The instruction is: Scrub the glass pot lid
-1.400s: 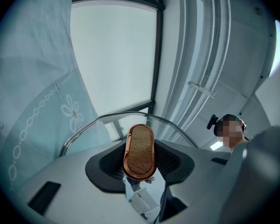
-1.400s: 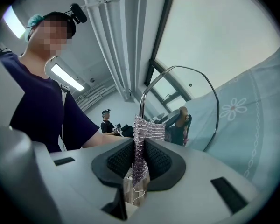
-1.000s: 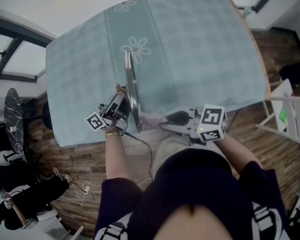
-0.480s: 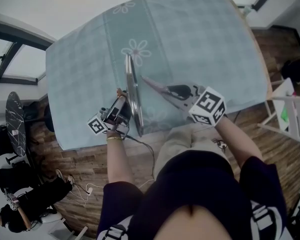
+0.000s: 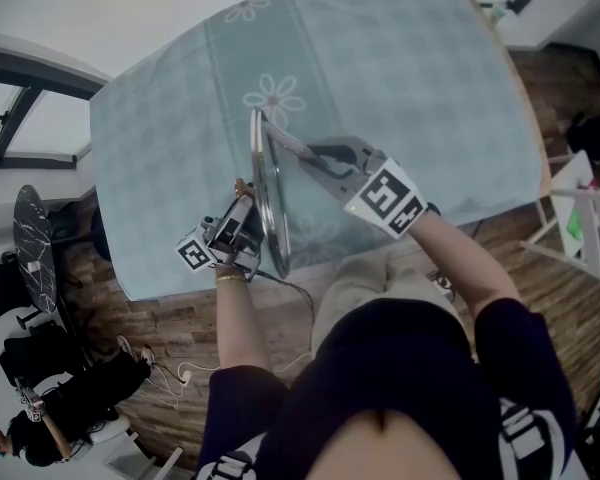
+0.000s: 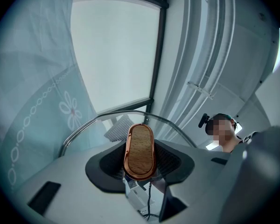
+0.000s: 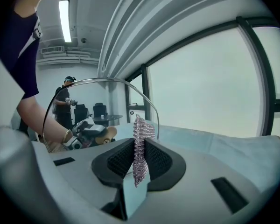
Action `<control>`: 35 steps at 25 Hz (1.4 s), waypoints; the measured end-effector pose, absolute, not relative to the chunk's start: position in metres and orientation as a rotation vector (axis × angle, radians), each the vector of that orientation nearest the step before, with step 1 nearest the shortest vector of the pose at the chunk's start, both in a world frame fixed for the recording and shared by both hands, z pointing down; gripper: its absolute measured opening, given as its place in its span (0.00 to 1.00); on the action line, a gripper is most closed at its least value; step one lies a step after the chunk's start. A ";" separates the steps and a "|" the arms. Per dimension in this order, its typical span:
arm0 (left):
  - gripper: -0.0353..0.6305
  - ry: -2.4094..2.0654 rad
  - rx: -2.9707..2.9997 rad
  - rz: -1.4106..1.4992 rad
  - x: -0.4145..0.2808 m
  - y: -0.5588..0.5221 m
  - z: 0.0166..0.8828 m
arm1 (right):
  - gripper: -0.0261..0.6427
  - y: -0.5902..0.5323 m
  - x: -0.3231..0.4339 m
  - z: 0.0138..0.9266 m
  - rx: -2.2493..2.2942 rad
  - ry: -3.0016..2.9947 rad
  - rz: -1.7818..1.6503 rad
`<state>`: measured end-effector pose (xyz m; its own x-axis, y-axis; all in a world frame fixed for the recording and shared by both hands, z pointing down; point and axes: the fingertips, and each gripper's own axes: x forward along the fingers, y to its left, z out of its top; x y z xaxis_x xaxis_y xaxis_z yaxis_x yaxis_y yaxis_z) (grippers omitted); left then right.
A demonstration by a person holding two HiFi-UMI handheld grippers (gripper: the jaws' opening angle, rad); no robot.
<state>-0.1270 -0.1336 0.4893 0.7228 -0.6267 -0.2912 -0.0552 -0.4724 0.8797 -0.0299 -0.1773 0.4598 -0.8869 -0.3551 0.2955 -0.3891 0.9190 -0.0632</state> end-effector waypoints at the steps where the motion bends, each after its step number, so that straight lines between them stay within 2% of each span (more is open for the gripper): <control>1: 0.30 -0.517 1.969 -0.749 -0.127 -0.134 0.489 | 0.14 -0.180 -0.031 0.460 0.560 -2.801 0.173; 35: 0.30 -0.485 2.010 -0.733 -0.134 -0.132 0.495 | 0.14 -0.129 -0.073 0.519 0.362 -2.756 0.340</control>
